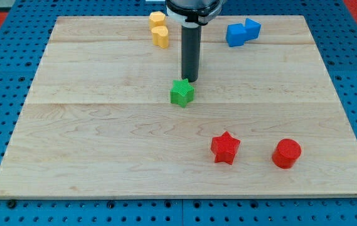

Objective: Place the green blocks horizontal to each other

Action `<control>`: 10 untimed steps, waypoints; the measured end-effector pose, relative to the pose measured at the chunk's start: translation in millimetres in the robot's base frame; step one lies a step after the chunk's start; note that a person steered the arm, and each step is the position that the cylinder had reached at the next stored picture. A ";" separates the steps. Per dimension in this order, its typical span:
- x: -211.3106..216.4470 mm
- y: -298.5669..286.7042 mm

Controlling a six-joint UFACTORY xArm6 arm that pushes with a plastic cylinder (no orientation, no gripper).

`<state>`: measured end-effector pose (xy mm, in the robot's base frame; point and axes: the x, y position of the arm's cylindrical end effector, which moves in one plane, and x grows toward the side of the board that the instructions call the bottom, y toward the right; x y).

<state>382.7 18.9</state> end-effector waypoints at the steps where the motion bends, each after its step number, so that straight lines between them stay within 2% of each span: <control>1: 0.0 -0.5; 4: 77.8 -32.3; 5: 38.7 -41.5; 7: 107.8 -66.1; 9: 111.7 -64.6; 10: 90.7 -55.9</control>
<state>473.4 -37.0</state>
